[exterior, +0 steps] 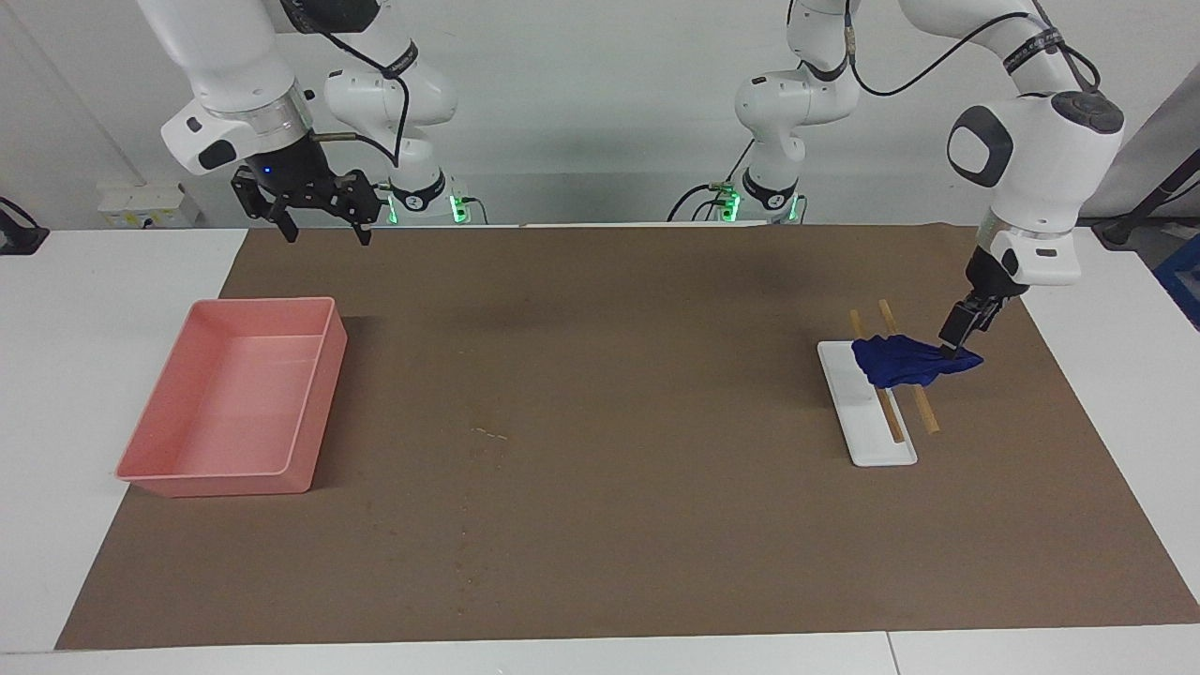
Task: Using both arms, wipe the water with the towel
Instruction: 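Grasp the blue cloth on the wooden sticks with the left gripper, then lift the cloth toward the table center while the right gripper approaches, then grasp the cloth with the right gripper while the left gripper holds it, then lower the cloth onto the water spill while the left gripper withdraws, then drag the cloth across the wet spot toward the pink bin with the right gripper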
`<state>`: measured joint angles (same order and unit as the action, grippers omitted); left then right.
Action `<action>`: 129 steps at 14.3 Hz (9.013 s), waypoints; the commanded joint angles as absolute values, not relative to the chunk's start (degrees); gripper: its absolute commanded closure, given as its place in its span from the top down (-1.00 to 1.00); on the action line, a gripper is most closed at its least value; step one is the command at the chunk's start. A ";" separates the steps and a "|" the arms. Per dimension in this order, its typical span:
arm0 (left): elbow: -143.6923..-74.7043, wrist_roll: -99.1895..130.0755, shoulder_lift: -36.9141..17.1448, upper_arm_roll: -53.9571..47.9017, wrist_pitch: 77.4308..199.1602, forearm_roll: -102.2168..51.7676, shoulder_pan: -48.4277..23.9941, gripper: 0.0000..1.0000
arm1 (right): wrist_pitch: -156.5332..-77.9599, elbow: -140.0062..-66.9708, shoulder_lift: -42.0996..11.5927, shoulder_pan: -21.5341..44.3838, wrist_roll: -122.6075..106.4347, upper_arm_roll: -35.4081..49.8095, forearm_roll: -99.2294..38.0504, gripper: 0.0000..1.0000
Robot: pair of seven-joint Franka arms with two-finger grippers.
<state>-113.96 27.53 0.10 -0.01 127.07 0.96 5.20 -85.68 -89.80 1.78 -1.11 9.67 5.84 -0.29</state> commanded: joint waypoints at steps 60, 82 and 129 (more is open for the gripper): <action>-93.96 137.99 -3.69 -10.81 121.55 -2.72 -31.82 -1.00 | -114.61 -94.13 -4.75 18.90 82.27 6.59 -21.46 0.90; -93.43 124.85 -2.73 -10.11 114.63 -2.37 -26.83 1.00 | -118.56 -93.34 -6.76 10.38 76.67 6.15 -18.11 -1.00; -95.80 9.76 2.64 1.41 91.93 0.88 -4.13 1.00 | -140.56 -136.92 -9.32 3.27 45.88 5.89 -13.98 -1.00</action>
